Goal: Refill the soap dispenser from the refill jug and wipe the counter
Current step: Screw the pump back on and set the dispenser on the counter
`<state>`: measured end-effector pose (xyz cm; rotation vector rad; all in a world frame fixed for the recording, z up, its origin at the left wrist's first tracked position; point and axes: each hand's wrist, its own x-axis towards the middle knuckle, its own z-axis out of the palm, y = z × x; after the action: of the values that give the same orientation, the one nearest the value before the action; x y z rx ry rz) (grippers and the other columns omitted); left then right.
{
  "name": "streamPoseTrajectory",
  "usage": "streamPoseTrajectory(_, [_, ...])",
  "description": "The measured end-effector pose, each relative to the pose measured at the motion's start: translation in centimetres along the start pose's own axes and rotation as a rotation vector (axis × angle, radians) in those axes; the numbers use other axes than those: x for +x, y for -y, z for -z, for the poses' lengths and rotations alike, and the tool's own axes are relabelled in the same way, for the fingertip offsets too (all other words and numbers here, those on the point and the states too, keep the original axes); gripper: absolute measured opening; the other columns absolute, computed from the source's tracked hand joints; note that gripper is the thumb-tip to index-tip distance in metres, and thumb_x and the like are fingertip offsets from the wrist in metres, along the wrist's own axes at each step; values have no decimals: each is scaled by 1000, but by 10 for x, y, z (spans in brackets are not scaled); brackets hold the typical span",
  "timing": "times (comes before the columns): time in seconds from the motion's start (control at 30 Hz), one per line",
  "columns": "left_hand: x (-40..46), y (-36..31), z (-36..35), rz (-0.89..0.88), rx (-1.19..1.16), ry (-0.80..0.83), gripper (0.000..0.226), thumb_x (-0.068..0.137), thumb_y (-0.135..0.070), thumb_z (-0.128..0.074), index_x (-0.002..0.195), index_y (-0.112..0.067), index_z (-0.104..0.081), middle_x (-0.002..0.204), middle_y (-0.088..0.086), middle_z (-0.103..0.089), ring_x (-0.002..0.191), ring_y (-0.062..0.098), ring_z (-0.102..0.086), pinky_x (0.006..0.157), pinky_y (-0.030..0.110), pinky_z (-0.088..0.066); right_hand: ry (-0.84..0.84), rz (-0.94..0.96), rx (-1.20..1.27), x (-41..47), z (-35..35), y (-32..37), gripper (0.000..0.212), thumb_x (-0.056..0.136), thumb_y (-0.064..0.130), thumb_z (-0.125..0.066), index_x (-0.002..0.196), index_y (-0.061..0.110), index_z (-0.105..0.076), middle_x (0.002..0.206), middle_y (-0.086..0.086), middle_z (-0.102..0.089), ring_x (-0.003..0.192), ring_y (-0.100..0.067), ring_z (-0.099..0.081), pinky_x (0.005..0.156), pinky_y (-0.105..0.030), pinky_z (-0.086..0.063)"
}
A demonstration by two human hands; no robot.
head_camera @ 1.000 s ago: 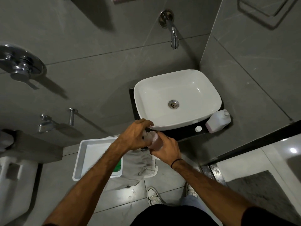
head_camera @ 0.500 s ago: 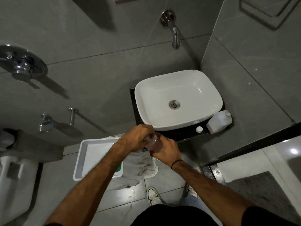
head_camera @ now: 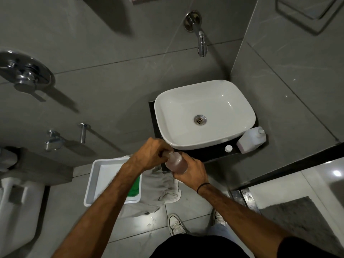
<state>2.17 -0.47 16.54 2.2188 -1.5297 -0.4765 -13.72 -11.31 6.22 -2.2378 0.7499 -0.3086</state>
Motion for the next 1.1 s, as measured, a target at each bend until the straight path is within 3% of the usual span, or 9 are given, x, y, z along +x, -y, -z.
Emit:
streamPoseTrajectory(0.13, [-1, -2, 1, -47, -58, -18, 17, 74, 4, -79, 87, -8, -81, 87, 4, -77, 66, 2, -55, 62, 3, -37, 32, -17, -9, 1, 0, 0, 62, 60, 47, -80, 116, 30, -60, 100, 4, -75, 91, -21, -71, 78, -38, -60])
streamPoseTrajectory(0.3, [0, -3, 3, -39, -61, 8, 20, 73, 10, -77, 84, -7, -80, 86, 6, -77, 66, 8, -62, 62, -3, -34, 36, -23, -3, 2, 2, 0, 62, 60, 46, -81, 116, 31, -60, 100, 5, -74, 91, -19, -71, 79, -37, -60])
streamPoseTrajectory(0.37, [1, -4, 3, -44, -41, 17, 22, 74, 9, -76, 88, -8, -81, 90, 5, -77, 72, 15, -69, 64, 0, -39, 41, -23, 6, 2, 3, 1, 62, 59, 46, -81, 116, 31, -60, 100, 5, -74, 91, -19, -71, 78, -37, -60])
streamPoseTrajectory(0.47, [2, -3, 1, -42, -1, 20, 31, 73, -4, -78, 104, -12, -79, 101, 3, -76, 85, 17, -70, 72, 19, -53, 43, -20, 14, 3, 3, 2, 64, 60, 48, -80, 118, 32, -59, 102, 7, -74, 93, -17, -70, 80, -36, -60])
streamPoseTrajectory(0.57, [2, -4, -4, -6, 37, 28, 33, 75, -14, -80, 108, -12, -78, 104, 5, -76, 90, 21, -71, 75, 17, -45, 31, -12, 21, 4, 2, 3, 64, 59, 46, -80, 118, 31, -60, 103, 7, -74, 94, -17, -70, 80, -36, -60])
streamPoseTrajectory(0.67, [2, -5, -8, -12, 42, 36, 26, 75, -4, -77, 101, -5, -80, 100, 11, -78, 89, 27, -73, 75, 17, -43, 49, -9, 15, 5, 0, 4, 62, 59, 46, -81, 116, 31, -61, 100, 5, -75, 92, -18, -71, 79, -37, -60])
streamPoseTrajectory(0.83, [4, 0, -12, -14, 41, 75, 31, 76, 2, -74, 104, -8, -79, 108, 9, -76, 98, 24, -71, 84, 23, -49, 91, -50, 28, 5, -2, 2, 67, 57, 48, -82, 118, 32, -58, 99, 5, -74, 91, -17, -71, 79, -36, -60])
streamPoseTrajectory(1.1, [-5, 12, -23, 40, -68, 5, 45, 68, -3, -79, 111, -14, -77, 110, 4, -76, 98, 20, -71, 84, 30, -58, 98, -106, 49, 4, -8, 2, 72, 56, 53, -78, 121, 34, -56, 102, 6, -73, 92, -18, -71, 77, -36, -61])
